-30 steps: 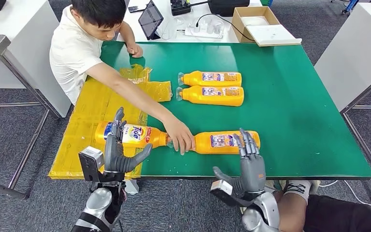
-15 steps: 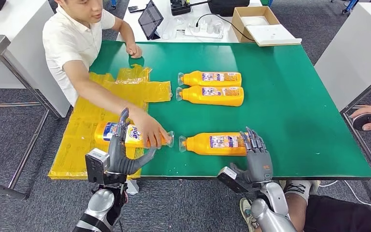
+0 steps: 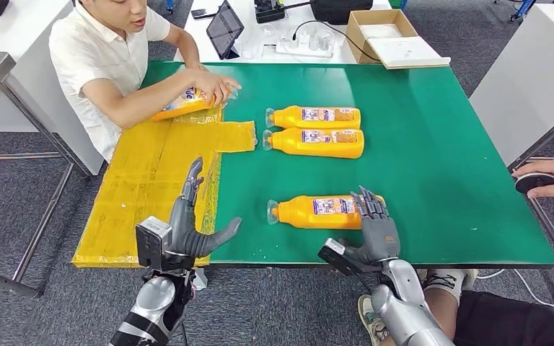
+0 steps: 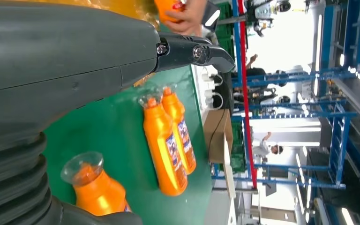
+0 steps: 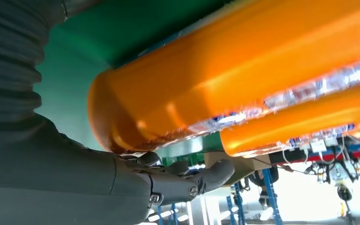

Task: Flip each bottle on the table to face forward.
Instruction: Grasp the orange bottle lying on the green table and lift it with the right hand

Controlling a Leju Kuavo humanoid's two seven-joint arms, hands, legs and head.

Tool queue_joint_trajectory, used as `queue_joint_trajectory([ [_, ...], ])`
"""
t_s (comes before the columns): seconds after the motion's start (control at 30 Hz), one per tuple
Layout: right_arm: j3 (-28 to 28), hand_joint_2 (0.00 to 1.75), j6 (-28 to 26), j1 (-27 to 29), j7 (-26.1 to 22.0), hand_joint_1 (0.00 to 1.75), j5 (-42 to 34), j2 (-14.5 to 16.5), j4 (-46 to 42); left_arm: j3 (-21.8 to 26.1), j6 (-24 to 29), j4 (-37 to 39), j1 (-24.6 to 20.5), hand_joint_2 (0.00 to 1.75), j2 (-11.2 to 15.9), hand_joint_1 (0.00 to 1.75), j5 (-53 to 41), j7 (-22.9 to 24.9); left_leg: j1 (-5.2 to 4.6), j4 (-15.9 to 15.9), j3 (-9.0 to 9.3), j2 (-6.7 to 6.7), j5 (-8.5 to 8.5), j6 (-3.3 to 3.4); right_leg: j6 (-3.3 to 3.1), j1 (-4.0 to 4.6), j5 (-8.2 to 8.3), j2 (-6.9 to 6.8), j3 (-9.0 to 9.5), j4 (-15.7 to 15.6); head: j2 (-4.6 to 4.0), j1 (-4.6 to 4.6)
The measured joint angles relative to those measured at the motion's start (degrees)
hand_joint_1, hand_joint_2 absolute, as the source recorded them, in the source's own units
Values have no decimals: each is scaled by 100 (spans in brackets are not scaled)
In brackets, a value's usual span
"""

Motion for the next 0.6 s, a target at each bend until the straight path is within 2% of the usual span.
queue_joint_trajectory([
  [0.13,295,175,-37,-319,718,0,702,-1,311,-22,-24,64,-51,175,-28,0,0,8,-1,0,14,22,0,0,-1,0,2,4,7,-1,0,-1],
  [0.2,407,175,-24,-431,887,0,853,1,423,-27,-31,84,-72,175,-38,0,0,14,-1,0,19,21,0,0,-1,0,2,4,12,-1,0,0],
  [0.53,629,175,291,-684,1072,0,921,7,756,-27,-197,105,-123,175,-43,0,103,116,-1,0,30,22,0,0,-2,0,3,4,23,-1,0,-1],
  [0.57,635,175,314,-694,1072,12,912,8,771,-27,-199,105,-123,175,-43,0,108,118,-1,0,31,22,0,0,-2,0,3,4,24,-1,0,-1],
  [0.6,638,175,364,-704,1072,47,900,8,788,-27,-201,105,-123,175,-43,0,110,120,-1,0,32,22,0,0,-2,0,3,4,24,-1,0,-1],
])
